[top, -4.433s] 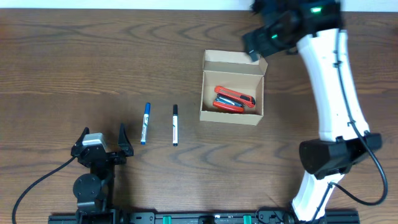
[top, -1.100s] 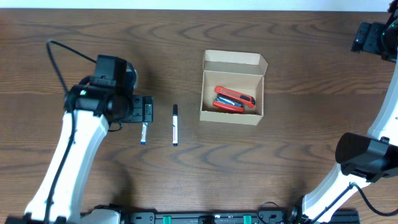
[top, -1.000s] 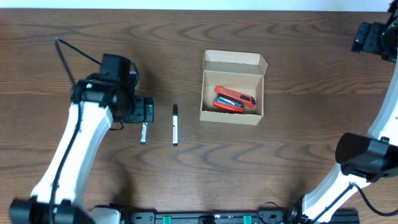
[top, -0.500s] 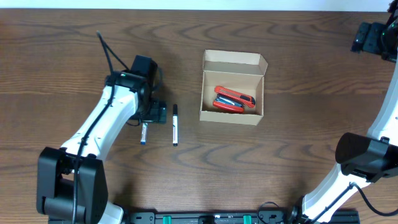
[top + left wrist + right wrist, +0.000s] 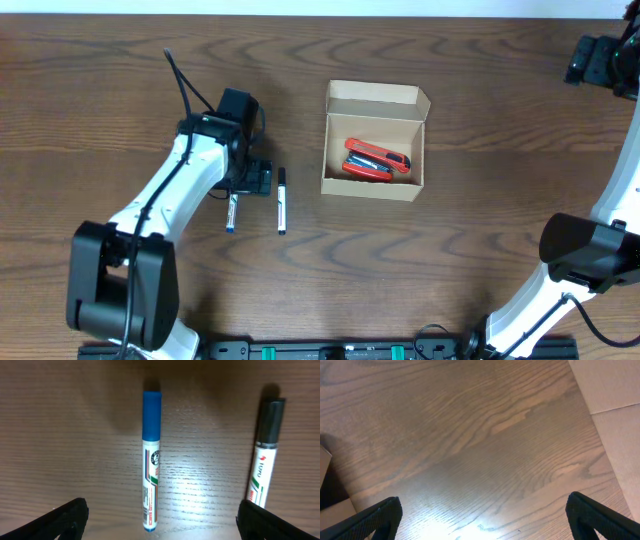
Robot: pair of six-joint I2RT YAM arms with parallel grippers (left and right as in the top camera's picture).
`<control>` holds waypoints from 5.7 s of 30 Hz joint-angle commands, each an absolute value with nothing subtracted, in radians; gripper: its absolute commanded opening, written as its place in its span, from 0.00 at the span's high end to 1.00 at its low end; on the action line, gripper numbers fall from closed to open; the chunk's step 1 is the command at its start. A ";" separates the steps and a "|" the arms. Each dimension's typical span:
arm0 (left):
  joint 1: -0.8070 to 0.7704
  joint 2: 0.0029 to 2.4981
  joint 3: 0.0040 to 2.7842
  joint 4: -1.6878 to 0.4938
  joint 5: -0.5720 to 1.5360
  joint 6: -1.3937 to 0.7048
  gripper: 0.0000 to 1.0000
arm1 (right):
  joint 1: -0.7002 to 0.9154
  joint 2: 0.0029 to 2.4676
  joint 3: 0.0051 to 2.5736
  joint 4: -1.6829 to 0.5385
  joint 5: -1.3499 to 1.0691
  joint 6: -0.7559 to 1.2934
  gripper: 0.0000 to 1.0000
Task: Pack container
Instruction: 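Move the left gripper over the blue-capped marker, then lower the left gripper and close it on the blue-capped marker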
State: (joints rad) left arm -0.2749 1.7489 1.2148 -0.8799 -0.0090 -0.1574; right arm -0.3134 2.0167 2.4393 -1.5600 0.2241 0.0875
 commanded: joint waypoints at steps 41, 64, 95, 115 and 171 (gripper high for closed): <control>-0.157 1.832 1.128 -0.784 0.055 -0.083 0.05 | -0.320 2.008 2.454 -1.563 0.228 0.100 0.01; -0.157 1.832 1.087 -0.757 0.046 -0.094 0.05 | -0.320 2.009 2.454 -1.563 0.228 0.100 0.01; -0.157 1.832 1.087 -0.729 0.096 -0.142 0.31 | -0.320 2.008 2.454 -1.563 0.228 0.100 0.01; -0.157 1.832 1.087 -0.749 0.067 -0.135 0.94 | -0.320 2.008 2.454 -1.563 0.228 0.100 0.01; -0.157 1.831 1.067 -0.723 0.078 -0.101 0.26 | -0.320 2.008 2.454 -1.563 0.228 0.100 0.01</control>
State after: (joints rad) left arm -0.1589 1.8179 1.0752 -0.7242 0.0971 -0.1043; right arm -0.3130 2.0167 2.4393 -1.5600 0.2241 0.0875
